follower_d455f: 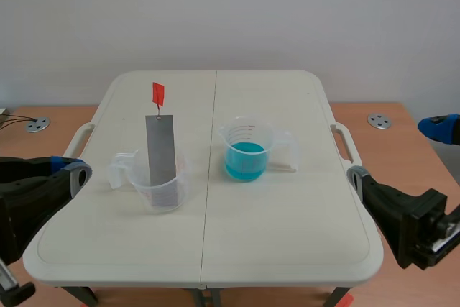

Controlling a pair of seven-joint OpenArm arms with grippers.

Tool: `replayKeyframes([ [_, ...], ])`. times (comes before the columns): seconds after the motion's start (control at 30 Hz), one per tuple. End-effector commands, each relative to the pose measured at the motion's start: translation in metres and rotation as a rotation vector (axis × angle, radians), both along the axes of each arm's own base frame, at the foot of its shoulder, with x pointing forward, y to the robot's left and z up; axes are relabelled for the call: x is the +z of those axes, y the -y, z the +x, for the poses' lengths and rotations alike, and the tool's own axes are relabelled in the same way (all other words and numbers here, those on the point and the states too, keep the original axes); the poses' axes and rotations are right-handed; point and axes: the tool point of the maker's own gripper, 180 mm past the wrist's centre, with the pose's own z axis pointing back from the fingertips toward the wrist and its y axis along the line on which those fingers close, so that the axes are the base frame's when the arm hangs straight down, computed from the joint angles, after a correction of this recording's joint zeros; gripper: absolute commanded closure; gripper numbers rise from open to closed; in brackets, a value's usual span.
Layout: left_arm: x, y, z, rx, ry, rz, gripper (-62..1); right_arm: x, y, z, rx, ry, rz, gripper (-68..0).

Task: Hold the metal plate by the orange handle, dip it into the blue solution, take it out and point at it, then put the plate back in the beaker on the left.
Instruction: 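Lift the metal plate out of the left beaker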

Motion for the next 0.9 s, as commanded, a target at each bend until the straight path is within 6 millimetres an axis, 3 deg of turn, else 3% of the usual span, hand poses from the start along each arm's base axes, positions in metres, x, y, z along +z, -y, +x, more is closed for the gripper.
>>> replayKeyframes([
  [0.0, 0.007, 0.002, 0.002, 0.002, 0.021, -0.022, -1.8, 0.016, -0.003, 0.008, 0.005, 0.057, 0.013, -66.3],
  [0.27, 0.006, 0.001, 0.002, 0.002, 0.019, -0.016, -1.9, 0.012, -0.014, 0.016, 0.029, 0.061, 0.041, -66.3],
  [0.4, -0.008, -0.004, -0.007, -0.005, -0.011, 0.068, -1.9, 0.007, -0.022, 0.023, 0.046, 0.055, 0.058, -66.3],
  [0.87, -0.083, -0.035, -0.102, -0.062, -0.380, 0.341, -1.9, 0.007, -0.058, 0.053, 0.127, 0.089, 0.128, -66.3],
])
